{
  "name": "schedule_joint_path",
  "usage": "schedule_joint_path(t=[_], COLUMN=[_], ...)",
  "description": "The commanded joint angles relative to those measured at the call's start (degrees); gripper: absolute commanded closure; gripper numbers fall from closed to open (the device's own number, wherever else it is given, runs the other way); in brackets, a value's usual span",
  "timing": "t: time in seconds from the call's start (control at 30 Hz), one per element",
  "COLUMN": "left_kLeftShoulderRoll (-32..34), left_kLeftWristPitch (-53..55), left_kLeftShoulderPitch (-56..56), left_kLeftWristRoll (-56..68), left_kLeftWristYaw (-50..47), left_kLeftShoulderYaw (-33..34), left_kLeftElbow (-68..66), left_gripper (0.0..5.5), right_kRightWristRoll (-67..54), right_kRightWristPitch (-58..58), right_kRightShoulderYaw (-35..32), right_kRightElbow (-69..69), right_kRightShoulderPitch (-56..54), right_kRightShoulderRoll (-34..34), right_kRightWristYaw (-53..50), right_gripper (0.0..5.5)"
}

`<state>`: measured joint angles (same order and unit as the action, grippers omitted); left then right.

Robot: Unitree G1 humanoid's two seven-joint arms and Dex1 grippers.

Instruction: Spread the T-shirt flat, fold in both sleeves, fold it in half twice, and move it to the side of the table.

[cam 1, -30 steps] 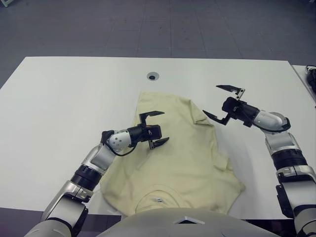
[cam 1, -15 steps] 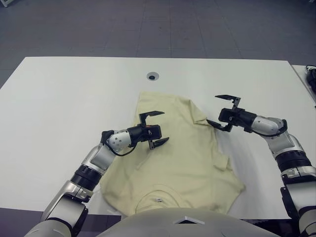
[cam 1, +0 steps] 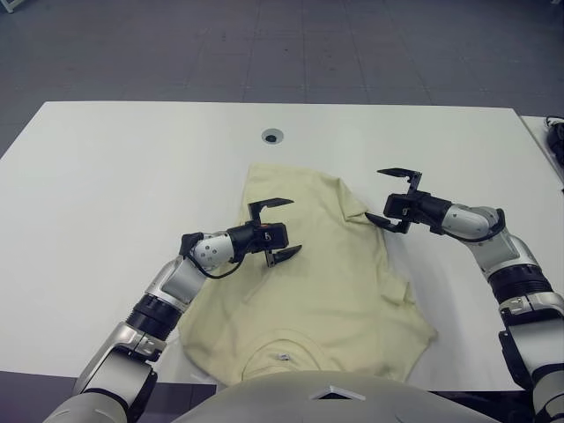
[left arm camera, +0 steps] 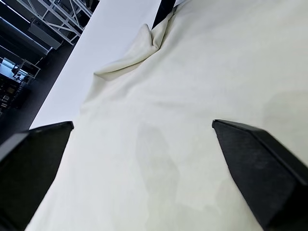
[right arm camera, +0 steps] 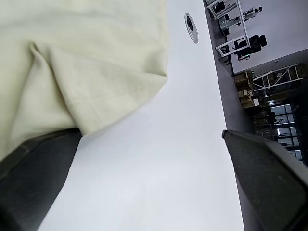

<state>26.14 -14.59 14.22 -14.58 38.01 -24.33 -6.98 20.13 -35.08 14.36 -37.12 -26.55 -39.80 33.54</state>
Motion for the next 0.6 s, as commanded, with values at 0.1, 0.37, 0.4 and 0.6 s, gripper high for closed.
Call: schedule_joint_path(t=[0.1,0.37,0.4,0.6], left_kLeftShoulderRoll=[1.08,0.99,0.96,0.9], left_kLeftWristPitch=[0.75,1.06,1.07,1.14], left_kLeftShoulderPitch=[-0.91,-1.1,-1.07,-1.2], left_kLeftWristRoll=[-1.56,-1.55,-1.55,-1.7], left_kLeftWristYaw=[0.8,0.8,0.82,0.92], left_kLeftShoulderYaw=[-0.57,-0.63,-0.66,-0.97], left_kLeftElbow=[-0.59,-0.36,-0.42,-0.77], left_gripper=[0.1,0.1,0.1,0.1], right_kRightWristRoll=[0.91,0.92,1.09,1.92], right_kRightWristPitch=[0.28,0.3,0.3,0.19], right_kRightShoulderYaw=[1.36,2.21,2.42,3.67], right_kRightElbow=[-0.24,-0.31,-0.4,-1.29], right_kRightShoulderPitch=[-0.12,-0.2,-0.21,-0.67], right_kRightShoulderRoll=[0.37,0.36,0.41,0.98], right_kRightWristYaw=[0.47,0.96,0.99,1.16], right_gripper=[0.68,2.01,2.17,3.11])
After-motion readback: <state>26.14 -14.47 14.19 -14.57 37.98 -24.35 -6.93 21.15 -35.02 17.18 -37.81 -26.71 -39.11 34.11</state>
